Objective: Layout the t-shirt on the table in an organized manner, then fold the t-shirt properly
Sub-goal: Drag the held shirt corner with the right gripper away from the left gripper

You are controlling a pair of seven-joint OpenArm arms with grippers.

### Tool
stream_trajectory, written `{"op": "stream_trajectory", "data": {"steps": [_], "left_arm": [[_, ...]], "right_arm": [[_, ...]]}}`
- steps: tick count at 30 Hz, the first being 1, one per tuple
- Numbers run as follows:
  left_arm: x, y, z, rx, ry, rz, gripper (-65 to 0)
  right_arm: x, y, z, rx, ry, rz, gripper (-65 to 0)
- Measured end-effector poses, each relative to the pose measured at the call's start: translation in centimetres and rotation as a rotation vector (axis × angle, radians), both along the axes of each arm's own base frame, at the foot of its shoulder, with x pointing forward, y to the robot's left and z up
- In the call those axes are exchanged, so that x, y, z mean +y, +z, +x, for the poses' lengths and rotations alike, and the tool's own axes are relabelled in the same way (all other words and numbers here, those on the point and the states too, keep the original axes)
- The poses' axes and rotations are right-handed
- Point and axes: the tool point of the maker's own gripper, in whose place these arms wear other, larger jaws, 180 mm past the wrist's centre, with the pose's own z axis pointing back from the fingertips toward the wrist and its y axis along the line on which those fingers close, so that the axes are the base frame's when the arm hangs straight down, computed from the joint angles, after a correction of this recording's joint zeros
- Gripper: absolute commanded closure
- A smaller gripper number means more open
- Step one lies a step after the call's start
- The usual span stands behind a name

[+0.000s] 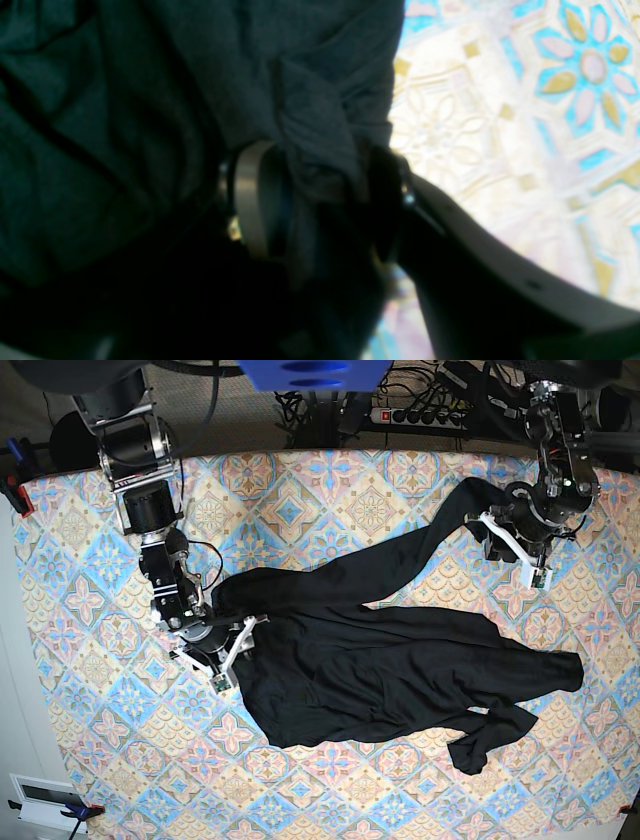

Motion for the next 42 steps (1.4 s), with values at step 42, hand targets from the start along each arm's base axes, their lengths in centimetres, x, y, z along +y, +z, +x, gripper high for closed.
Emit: {"op": "stream_trajectory", "data": {"steps": [42], "left_arm": [[0.3,-0.9,-0.3,0.027,0.014,-0.015,-17.4]], "right_arm": [[4.9,-0.4,-1.4,-0.038,0.164,-0.023,-25.0]]}}
